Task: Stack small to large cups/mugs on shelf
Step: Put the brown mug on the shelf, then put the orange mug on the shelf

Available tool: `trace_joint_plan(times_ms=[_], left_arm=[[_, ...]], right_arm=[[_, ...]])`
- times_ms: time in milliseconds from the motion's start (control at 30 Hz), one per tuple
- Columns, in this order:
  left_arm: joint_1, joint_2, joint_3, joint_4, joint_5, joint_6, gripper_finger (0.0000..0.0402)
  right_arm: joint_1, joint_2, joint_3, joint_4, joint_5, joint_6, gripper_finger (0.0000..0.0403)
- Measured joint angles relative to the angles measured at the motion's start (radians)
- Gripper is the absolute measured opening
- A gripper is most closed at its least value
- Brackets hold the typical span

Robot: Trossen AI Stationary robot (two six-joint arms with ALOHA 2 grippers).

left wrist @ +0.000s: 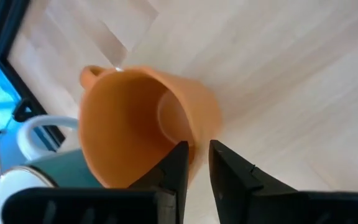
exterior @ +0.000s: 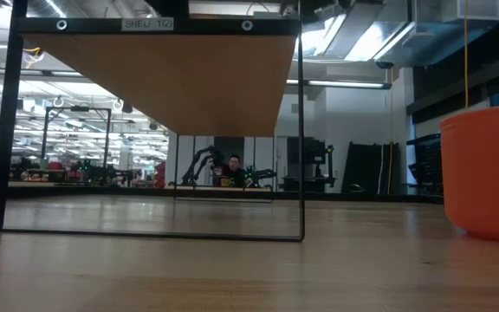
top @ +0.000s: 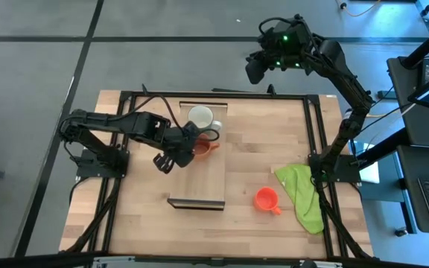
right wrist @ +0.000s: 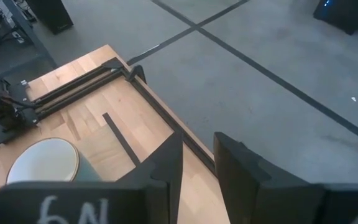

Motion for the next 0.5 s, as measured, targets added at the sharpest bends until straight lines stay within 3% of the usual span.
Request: trace_joint_plan(times_ms=[233, 367, 500], left_arm=[[-0.011, -0.005, 0.000, -0.044, -0.052, -0.053, 0.0058], [-0.039, -0.044, 0.000, -0.043, -0.083, -0.100, 0.0063], [-0.045, -0.092, 0.000, -0.026, -0.082, -0.167, 0.0067]], right_arm=[[0.000, 0.000, 0.000, -0.012, -0.004, -0.015, 0.0092], [0.007, -0.028, 0.001, -0.036, -0.071, -0.126, 0.0092], [0.049, -0.097, 0.004, -0.098, -0.034, -0.170, 0.0092]])
